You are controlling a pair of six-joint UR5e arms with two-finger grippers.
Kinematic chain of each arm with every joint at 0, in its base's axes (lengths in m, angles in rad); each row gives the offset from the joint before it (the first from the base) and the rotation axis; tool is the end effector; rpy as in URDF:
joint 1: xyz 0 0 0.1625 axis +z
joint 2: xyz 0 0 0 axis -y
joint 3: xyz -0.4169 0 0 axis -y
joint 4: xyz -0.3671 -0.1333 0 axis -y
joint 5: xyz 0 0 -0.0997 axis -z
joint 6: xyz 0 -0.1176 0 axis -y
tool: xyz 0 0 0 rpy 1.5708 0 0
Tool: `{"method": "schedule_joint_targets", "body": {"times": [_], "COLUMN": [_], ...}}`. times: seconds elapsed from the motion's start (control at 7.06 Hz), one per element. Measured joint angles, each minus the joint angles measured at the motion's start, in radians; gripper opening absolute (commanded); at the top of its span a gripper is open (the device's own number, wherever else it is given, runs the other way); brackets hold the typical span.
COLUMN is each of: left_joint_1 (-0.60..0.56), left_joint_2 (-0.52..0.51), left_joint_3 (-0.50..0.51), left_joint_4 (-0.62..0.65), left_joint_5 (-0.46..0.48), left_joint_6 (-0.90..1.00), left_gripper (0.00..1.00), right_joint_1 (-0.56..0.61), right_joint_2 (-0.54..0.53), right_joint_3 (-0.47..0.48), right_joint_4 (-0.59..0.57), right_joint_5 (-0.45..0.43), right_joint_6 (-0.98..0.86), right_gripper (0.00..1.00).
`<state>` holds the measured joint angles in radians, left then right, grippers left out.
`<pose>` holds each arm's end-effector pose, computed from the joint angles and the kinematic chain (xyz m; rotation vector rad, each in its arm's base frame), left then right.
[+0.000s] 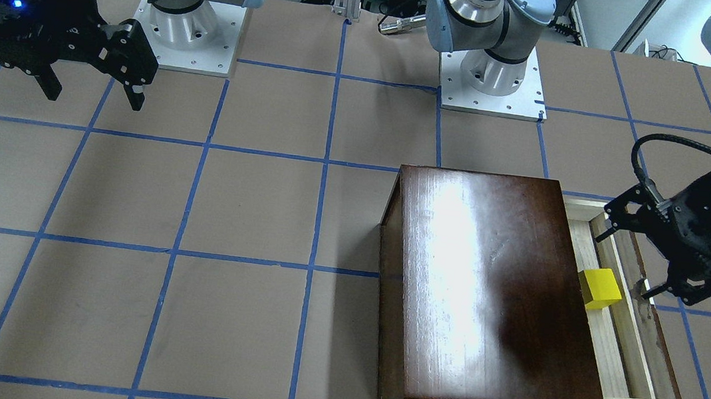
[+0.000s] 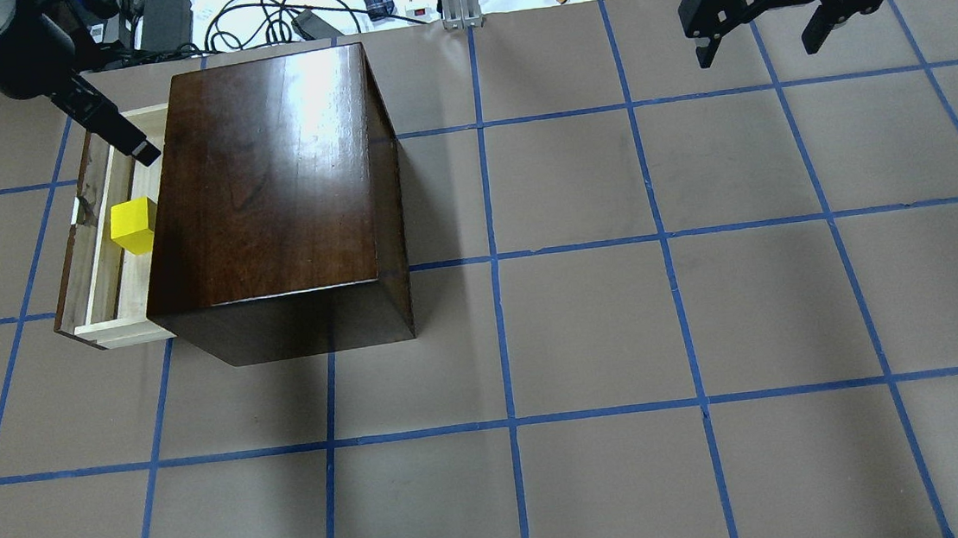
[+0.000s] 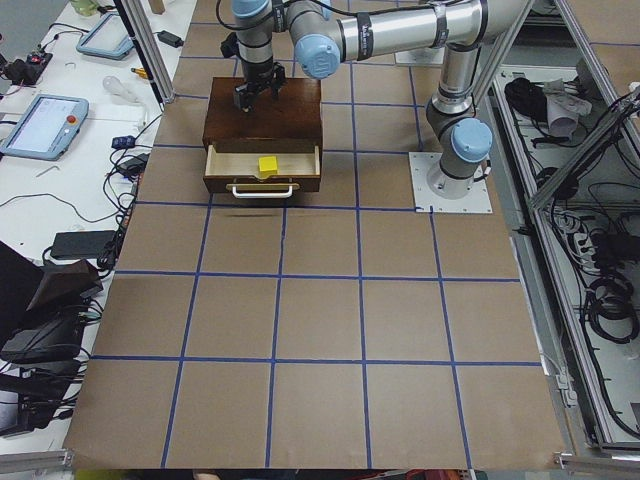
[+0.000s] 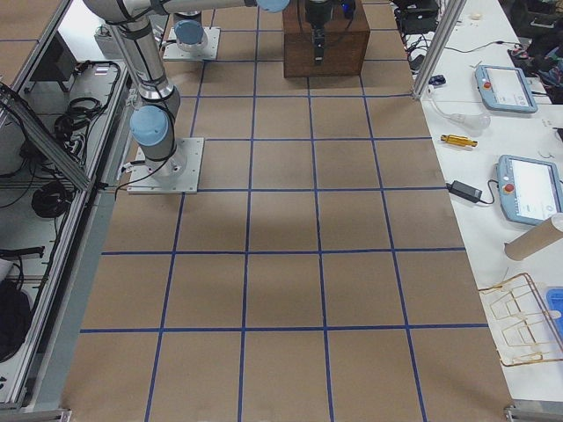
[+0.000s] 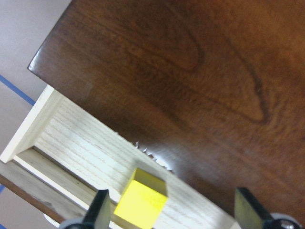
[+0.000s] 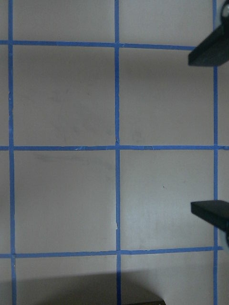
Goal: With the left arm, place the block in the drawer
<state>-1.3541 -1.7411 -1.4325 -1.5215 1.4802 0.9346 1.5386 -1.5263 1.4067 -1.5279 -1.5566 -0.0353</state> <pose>-0.0246 -0.5576 0.4462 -1.0808 -2.8771 0.0981 0.1191 -0.4955 0.5132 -0.0057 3.1277 -0.1207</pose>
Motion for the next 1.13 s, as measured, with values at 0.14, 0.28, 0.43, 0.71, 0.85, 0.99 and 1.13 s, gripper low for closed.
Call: {"method": "schedule_joint_targets", "body": {"times": [0.14, 0.28, 0.43, 0.71, 0.85, 0.99, 1.13], "left_joint_1": [-0.034, -0.072, -0.115, -0.170, -0.185, -0.199, -0.208], "left_joint_2": [0.018, 0.036, 0.048, 0.066, 0.085, 0.101, 0.113], "left_joint_3": [-0.015, -0.036, -0.051, -0.064, -0.068, -0.078, -0.086], "left_joint_4": [-0.009, -0.008, -0.003, 0.005, 0.002, 0.002, 0.004], "left_joint_5": [0.002, 0.009, 0.035, 0.083, 0.090, 0.093, 0.094], "left_joint_6": [-0.148, -0.292, -0.439, -0.692, -0.771, -0.842, -0.897], "left_gripper": [1.00, 1.00, 1.00, 1.00, 1.00, 1.00, 1.00], "right_joint_1": [0.000, -0.001, 0.000, 0.000, 0.000, 0.000, 0.000], "right_joint_2": [0.000, 0.000, 0.000, 0.001, 0.001, 0.000, 0.000], "right_joint_3": [0.000, 0.000, 0.000, 0.000, 0.000, 0.000, 0.000], "right_joint_4": [0.000, 0.000, 0.000, 0.000, 0.000, 0.000, 0.000], "right_joint_5": [0.000, 0.000, 0.000, 0.001, 0.001, 0.001, 0.000], "right_joint_6": [0.000, 0.000, 0.000, 0.000, 0.000, 0.000, 0.000], "right_gripper": [1.00, 1.00, 1.00, 1.00, 1.00, 1.00, 1.00]}}
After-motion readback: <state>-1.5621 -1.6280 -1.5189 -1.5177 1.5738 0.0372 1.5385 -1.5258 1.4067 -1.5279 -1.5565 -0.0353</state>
